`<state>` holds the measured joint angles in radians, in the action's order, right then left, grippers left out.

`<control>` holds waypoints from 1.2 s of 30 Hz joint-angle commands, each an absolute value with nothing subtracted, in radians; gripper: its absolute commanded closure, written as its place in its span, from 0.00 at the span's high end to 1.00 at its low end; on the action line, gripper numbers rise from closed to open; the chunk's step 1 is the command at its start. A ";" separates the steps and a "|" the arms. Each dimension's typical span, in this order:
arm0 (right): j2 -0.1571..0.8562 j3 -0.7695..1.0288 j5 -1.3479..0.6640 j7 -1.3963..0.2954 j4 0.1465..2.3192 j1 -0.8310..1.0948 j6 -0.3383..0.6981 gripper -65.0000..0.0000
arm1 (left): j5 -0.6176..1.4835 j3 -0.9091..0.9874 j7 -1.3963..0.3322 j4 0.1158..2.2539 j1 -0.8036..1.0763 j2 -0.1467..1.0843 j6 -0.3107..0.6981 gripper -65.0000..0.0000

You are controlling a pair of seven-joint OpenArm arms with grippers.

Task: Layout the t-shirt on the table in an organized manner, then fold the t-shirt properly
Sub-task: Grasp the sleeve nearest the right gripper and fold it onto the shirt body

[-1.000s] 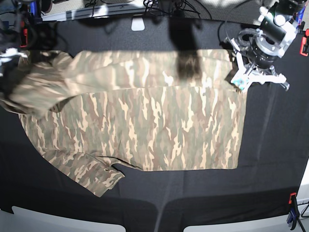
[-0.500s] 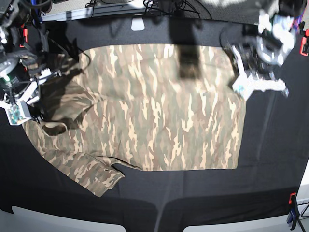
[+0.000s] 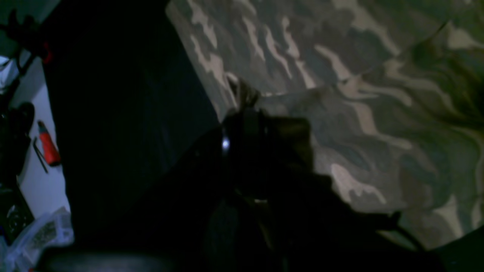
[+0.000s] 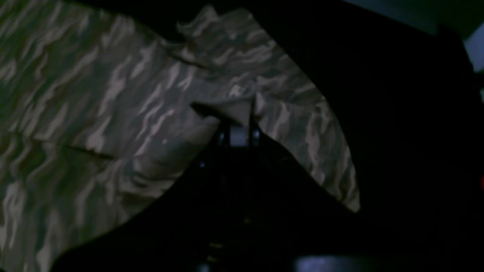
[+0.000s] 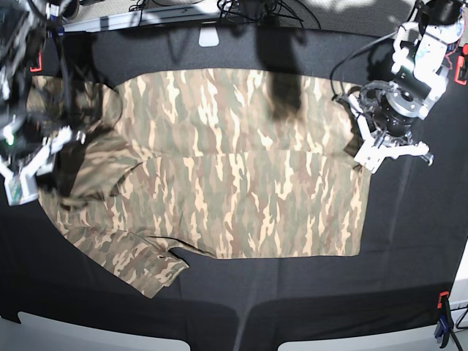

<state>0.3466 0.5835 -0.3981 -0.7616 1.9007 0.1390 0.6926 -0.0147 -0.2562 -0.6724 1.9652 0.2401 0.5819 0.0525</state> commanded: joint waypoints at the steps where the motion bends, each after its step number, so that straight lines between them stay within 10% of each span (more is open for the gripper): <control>1: 0.363 0.579 -0.411 -0.734 1.889 0.111 0.693 0.00 | -0.025 -0.250 -0.650 1.965 0.229 0.593 0.041 0.00; 31: 0.366 0.387 -0.083 -0.520 1.621 0.002 0.698 0.00 | -0.025 -0.250 -0.586 1.768 0.229 0.593 0.041 0.00; 36: 0.366 0.387 -0.050 -0.519 1.621 -0.006 0.560 0.00 | -0.025 -0.250 -0.584 1.768 0.229 0.593 0.041 0.00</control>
